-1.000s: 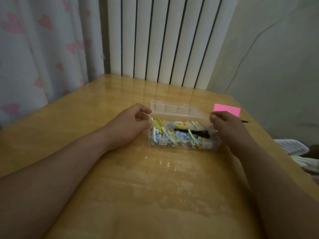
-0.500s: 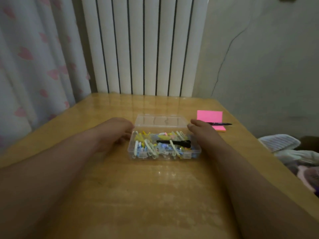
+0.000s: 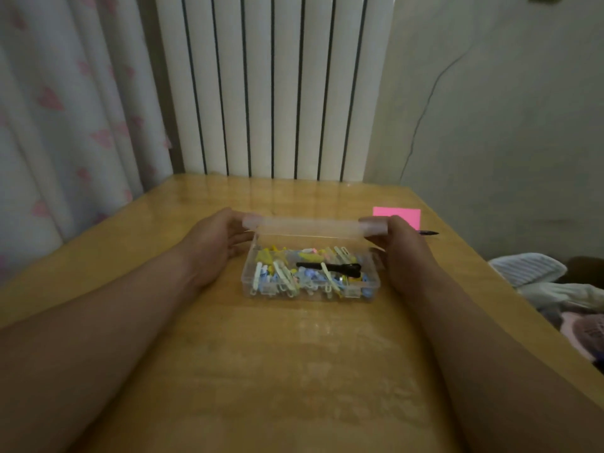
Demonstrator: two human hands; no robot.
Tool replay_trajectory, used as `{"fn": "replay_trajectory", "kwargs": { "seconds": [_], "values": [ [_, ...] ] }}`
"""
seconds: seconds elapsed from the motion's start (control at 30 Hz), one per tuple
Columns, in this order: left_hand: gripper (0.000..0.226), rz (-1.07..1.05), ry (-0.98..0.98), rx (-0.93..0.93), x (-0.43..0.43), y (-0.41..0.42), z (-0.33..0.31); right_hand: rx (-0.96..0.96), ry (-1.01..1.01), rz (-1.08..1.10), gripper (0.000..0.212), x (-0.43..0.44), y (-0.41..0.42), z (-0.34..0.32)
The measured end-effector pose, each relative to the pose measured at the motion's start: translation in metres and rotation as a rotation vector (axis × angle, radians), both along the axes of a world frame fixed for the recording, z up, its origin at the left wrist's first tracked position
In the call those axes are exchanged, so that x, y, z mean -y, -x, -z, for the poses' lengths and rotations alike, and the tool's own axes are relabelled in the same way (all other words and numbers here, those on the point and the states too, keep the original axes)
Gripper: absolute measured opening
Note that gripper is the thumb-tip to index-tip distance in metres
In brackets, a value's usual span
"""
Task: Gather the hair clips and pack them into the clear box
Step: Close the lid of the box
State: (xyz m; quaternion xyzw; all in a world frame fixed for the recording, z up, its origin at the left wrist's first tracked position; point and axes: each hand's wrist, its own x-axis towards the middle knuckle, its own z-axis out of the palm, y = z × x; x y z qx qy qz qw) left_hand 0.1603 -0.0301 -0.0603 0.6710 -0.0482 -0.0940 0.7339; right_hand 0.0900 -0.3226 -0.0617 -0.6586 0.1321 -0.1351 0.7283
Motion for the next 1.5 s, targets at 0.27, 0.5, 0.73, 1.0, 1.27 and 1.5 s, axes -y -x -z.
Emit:
{"fn": "replay_trajectory", "kwargs": {
  "seconds": [0.27, 0.5, 0.73, 1.0, 1.27, 1.5],
  "values": [
    [0.026, 0.097, -0.686, 0.345, -0.017, 0.046, -0.001, -0.135, 0.869, -0.164, 0.026, 0.0, 0.041, -0.024],
    [0.094, 0.173, -1.207, 0.626, -0.015, 0.094, 0.008, -0.27, 1.333, -0.243, 0.08, -0.029, 0.099, -0.018],
    [0.079, -0.037, -1.362, 0.672, -0.066, 0.046, 0.015, -0.1, 1.468, -0.123, 0.073, -0.107, 0.035, -0.003],
    [0.081, -0.097, -1.308, 0.547, -0.145, -0.06, 0.023, -0.043, 1.517, -0.068, 0.07, -0.192, -0.083, 0.014],
    [0.08, -0.082, -1.253, 0.547, -0.161, -0.123, 0.028, -0.006, 1.484, -0.023, 0.069, -0.203, -0.142, 0.025],
    [0.084, -0.114, -1.27, 0.553, -0.16, -0.124, 0.031, -0.02, 1.433, 0.017, 0.073, -0.204, -0.143, 0.031]
  ]
}}
